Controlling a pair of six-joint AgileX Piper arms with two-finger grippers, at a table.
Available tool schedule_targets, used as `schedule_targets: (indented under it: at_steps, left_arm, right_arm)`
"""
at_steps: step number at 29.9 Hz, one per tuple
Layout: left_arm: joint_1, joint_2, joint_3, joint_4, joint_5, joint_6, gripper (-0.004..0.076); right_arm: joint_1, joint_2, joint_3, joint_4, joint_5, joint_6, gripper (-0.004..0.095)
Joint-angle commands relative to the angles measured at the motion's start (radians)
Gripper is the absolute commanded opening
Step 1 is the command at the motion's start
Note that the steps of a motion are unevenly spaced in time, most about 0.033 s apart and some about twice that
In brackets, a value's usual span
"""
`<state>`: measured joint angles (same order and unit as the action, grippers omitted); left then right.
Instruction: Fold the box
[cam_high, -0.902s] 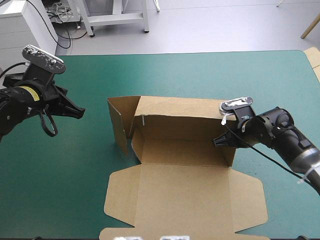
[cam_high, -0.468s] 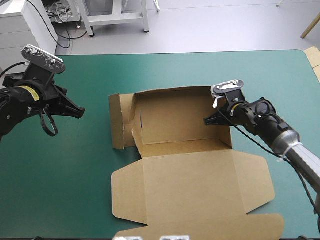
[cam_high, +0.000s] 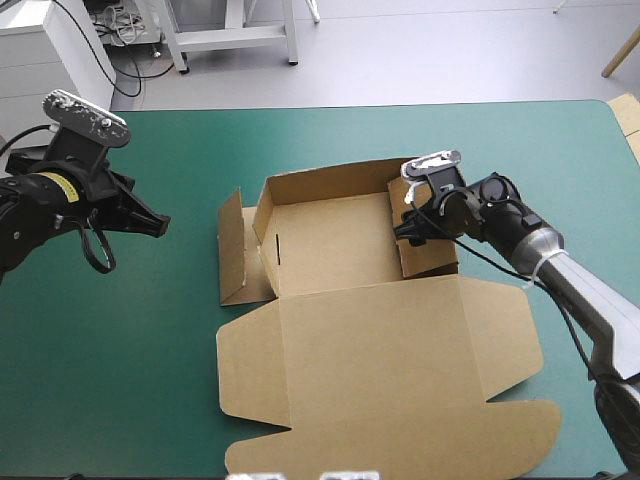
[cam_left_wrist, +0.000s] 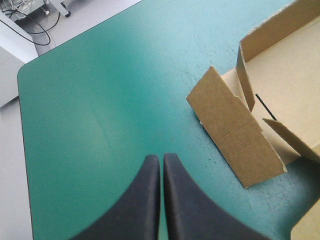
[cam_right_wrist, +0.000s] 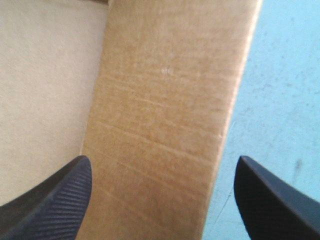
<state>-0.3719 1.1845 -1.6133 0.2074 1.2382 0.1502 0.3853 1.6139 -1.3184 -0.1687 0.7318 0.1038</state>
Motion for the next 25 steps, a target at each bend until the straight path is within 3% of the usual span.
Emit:
schedule_targets:
  at_steps: [1,17,25]
  left_arm:
    - [0.002,-0.019,-0.03,0.007,-0.06,-0.011,0.0004]
    - [0.002,-0.019,-0.03,0.007,-0.054,-0.011,-0.0008]
    - [0.002,-0.019,-0.03,0.005,-0.044,-0.011,-0.0008]
  right_arm:
    - [-0.001,-0.05,-0.125,-0.012,0.064,-0.027,0.0767]
    - [-0.001,-0.193,-0.477,-0.009,0.424,-0.104,0.0767]
    - [-0.001,-0.176,-0.488,0.029,0.438,-0.104,0.0767]
